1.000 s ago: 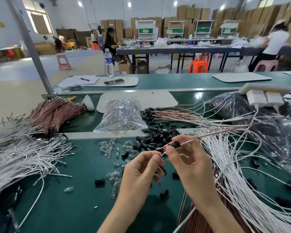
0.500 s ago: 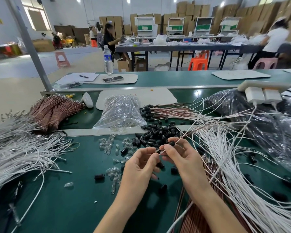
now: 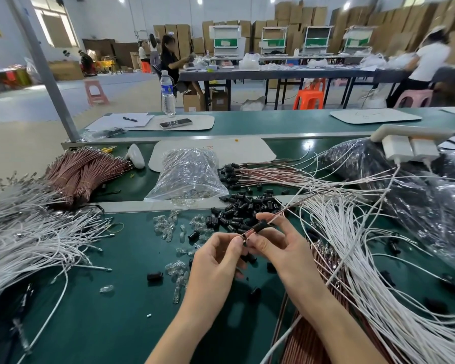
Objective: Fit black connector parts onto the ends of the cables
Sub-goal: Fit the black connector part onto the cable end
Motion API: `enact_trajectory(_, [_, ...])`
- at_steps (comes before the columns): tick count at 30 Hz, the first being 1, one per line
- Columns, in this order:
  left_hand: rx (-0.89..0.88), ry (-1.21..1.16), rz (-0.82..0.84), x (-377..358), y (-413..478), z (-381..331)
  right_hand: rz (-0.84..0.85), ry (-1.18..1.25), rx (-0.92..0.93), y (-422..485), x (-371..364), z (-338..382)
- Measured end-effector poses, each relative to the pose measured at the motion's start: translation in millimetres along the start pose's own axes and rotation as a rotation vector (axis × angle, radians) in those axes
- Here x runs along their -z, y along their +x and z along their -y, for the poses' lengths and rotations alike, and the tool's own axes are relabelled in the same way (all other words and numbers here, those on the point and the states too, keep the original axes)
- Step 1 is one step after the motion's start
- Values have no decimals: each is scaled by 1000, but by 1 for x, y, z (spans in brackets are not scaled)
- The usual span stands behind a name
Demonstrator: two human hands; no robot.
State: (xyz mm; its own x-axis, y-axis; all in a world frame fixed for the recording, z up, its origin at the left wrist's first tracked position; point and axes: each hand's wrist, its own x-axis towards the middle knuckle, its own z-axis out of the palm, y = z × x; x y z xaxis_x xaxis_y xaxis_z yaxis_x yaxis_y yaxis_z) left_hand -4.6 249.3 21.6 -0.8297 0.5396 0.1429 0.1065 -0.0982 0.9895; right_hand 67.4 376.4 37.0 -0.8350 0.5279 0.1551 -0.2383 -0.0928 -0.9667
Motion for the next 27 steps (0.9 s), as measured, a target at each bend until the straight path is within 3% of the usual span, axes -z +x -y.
enact_trajectory(20, [17,7,48,1,-3,-7,-45,25,34,-3,0,2])
enact_trajectory(27, [-63,99,4,0,-5,-10,55,-10,-105,-4,-4,-1])
